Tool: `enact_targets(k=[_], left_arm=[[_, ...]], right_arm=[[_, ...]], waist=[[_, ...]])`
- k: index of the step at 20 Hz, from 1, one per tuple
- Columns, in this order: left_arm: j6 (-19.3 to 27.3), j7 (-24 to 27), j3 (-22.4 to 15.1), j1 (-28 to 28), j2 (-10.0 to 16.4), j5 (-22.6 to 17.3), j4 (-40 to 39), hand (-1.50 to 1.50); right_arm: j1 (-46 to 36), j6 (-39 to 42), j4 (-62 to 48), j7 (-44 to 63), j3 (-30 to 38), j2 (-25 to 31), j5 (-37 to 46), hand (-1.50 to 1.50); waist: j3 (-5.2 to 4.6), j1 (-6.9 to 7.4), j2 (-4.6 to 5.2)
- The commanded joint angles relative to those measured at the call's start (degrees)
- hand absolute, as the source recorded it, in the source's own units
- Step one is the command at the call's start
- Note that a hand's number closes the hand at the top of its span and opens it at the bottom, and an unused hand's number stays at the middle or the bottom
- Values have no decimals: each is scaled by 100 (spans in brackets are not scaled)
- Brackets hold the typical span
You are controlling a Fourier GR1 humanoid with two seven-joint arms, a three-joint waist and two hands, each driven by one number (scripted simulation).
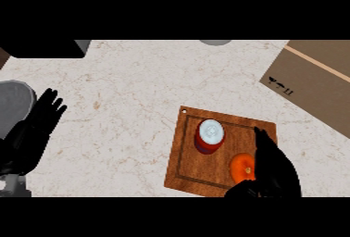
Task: Pick the squash from the cutting board and place it in the cardboard box
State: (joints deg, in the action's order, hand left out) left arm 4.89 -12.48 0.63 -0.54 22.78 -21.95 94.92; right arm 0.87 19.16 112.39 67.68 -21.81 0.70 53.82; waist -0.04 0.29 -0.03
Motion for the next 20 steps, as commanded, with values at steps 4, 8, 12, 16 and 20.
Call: enact_targets(k=[4, 8, 12, 16, 20], left_arm=[[-147, 241, 76, 264, -81, 74, -5, 0], [-369, 187, 332, -86, 55, -69, -342, 0], [-159, 263, 108, 79, -232, 244, -208, 0], [-220, -18, 263, -88, -154, 165, -153, 0], [-336, -104, 374, -44, -221, 229, -37, 0]], right_arm=[[-29, -113, -444, 1120, -107, -66, -24, -150], [-176, -7, -681, 798, 262, -66, -123, -150], [334, -44, -339, 497, 272, -66, 76, -150], [114, -203, -655, 465, 58, -67, 366, 150], [39, -178, -368, 381, -206, -66, 459, 150]], waist=[[1, 17, 0], [1, -20, 11], [2, -44, -1], [3, -24, -1], [4, -29, -4]])
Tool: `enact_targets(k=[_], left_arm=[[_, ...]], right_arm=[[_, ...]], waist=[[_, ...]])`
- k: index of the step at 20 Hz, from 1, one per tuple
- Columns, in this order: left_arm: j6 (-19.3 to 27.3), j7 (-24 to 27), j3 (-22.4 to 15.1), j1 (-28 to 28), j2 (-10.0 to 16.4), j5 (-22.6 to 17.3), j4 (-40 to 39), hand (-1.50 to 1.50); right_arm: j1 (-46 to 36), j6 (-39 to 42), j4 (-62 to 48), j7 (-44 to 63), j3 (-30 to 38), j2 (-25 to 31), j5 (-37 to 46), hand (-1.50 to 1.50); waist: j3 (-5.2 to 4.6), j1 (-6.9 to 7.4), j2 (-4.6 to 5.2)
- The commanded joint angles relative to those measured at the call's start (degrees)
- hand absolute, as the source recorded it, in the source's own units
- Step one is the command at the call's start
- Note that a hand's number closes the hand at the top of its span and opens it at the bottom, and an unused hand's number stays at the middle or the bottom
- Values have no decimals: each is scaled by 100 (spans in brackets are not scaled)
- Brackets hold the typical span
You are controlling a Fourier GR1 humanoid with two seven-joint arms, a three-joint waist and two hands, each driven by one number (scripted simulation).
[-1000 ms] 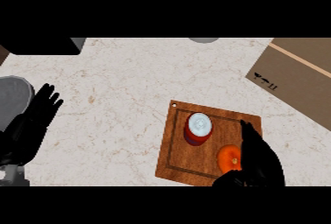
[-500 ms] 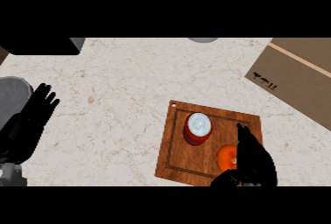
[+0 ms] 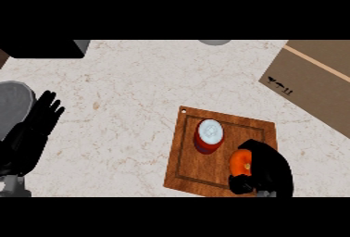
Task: Pick the squash from the cutting board and place it in the cardboard box
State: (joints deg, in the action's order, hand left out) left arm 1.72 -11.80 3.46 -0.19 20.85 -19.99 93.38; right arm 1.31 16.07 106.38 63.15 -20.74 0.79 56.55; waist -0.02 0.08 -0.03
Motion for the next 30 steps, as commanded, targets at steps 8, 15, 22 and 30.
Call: enact_targets(k=[8, 15, 22, 30], left_arm=[[-89, -269, 199, -241, -104, 159, -64, 0], [-67, -346, 49, -217, -178, 76, 101, 0], [-105, -582, 144, 246, -139, 64, 672, 0], [-220, -132, 305, 140, -244, 176, 109, 0]], right_arm=[[-508, 823, -16, -253, 303, 337, -157, 150], [-1334, 1601, -707, -3807, -97, 1961, -1152, 150], [-1955, 1070, -1105, -5270, 669, 2700, -1039, 150], [-2039, 1310, 635, -5145, 1715, 2894, -1662, 150]], waist=[[1, -8, 4], [11, 170, 53], [5, 54, -8], [-1, -71, -29]])
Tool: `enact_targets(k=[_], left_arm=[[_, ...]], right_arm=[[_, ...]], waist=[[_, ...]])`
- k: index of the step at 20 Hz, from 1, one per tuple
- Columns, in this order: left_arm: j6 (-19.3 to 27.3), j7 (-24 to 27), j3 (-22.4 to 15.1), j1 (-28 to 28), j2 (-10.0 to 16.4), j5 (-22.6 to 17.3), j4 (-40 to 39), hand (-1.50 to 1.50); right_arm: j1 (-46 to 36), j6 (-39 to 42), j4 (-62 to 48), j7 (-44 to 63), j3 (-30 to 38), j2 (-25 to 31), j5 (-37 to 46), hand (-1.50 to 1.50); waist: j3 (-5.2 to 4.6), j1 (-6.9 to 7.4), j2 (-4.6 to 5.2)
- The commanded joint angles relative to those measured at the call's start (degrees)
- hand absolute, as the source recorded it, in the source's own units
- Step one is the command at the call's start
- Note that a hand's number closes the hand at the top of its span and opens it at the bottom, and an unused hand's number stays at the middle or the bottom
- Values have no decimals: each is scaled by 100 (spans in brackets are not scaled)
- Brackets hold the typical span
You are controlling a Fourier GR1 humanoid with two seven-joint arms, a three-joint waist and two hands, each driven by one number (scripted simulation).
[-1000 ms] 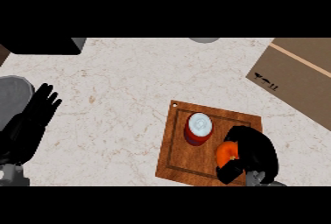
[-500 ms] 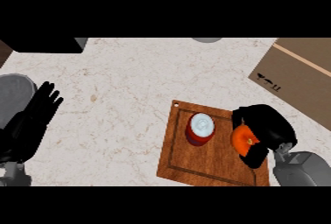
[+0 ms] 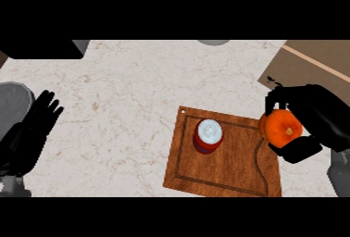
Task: Pick the squash from the cutting board and place it in the cardboard box
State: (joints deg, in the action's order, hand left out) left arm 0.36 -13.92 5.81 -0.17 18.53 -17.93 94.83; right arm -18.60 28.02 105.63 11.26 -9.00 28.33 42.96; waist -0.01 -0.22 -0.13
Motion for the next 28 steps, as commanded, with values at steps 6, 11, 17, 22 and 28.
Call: enact_targets(k=[6, 11, 17, 22, 28], left_arm=[[-339, -71, 185, 99, 132, -188, -91, 0], [-191, -220, 204, -20, 89, -94, 204, 0], [-112, -259, 91, -349, -127, 76, -103, 0], [-318, -239, 280, -302, 19, 60, -109, 0], [150, -87, -112, -607, -480, 616, -319, 0]], right_arm=[[-743, 440, 1285, 1173, 1548, 24, -694, 150], [-1582, 552, 539, 1437, 2213, 405, -734, 150], [-2035, 273, -880, 803, 2553, 882, -578, 150], [-1924, -200, -1823, -56, 2245, 1063, -91, 150], [-2194, -1122, -3269, -1198, 2292, 1115, 164, 150]], waist=[[-5, -4, -9], [-3, 73, 5], [0, 68, 27], [1, 87, 31], [2, 90, 45]])
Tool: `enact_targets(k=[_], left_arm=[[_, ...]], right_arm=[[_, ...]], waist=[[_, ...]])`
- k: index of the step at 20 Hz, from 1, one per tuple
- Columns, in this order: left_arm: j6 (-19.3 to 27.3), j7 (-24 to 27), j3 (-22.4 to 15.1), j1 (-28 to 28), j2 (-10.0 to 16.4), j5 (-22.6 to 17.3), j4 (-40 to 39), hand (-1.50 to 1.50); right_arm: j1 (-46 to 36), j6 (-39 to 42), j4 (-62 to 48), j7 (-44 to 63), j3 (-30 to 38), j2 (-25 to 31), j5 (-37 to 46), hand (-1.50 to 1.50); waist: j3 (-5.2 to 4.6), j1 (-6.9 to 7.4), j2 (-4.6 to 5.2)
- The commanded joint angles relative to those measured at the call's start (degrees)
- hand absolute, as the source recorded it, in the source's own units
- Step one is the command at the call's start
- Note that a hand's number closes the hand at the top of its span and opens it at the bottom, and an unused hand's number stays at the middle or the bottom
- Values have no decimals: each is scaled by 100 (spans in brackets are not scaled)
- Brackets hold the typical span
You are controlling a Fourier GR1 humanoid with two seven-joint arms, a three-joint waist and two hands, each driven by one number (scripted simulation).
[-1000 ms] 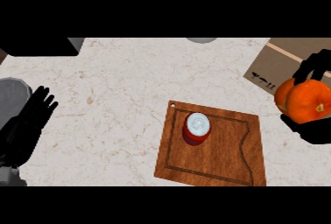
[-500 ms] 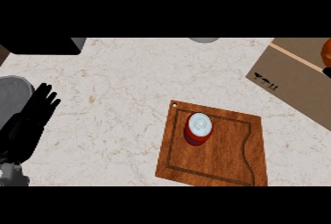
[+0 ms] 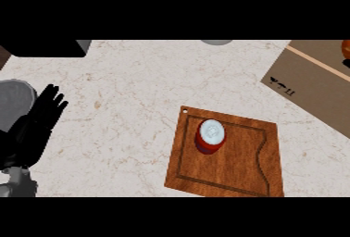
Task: Pick the squash from the cutting board and place it in the cardboard box
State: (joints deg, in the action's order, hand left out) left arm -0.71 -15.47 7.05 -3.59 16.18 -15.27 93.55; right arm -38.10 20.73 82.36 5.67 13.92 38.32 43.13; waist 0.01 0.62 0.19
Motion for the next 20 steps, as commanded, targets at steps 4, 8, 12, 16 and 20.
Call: enact_targets(k=[4, 8, 12, 16, 20], left_arm=[[-347, -18, 123, 294, 61, -100, 81, 0], [-114, -107, 120, -31, -76, 26, -37, 0], [7, -308, 13, -332, -102, 80, 43, 0], [-202, -69, 109, -84, -90, 9, -71, 0], [-349, -174, 189, 193, -13, -87, 266, 0]], right_arm=[[-542, -735, -1576, -840, -130, -114, 287, 150], [-29, -1153, -1917, -1220, -61, -361, 289, 150], [-390, -676, -3176, -1473, -109, -164, 302, 150], [-311, -729, -3755, -1318, -36, -51, 464, -150], [-481, -1015, -4607, -2313, 77, -29, 348, -150]], waist=[[-1, 46, 0], [0, -19, -8], [3, 33, 22], [2, 34, 19], [4, 63, 12]])
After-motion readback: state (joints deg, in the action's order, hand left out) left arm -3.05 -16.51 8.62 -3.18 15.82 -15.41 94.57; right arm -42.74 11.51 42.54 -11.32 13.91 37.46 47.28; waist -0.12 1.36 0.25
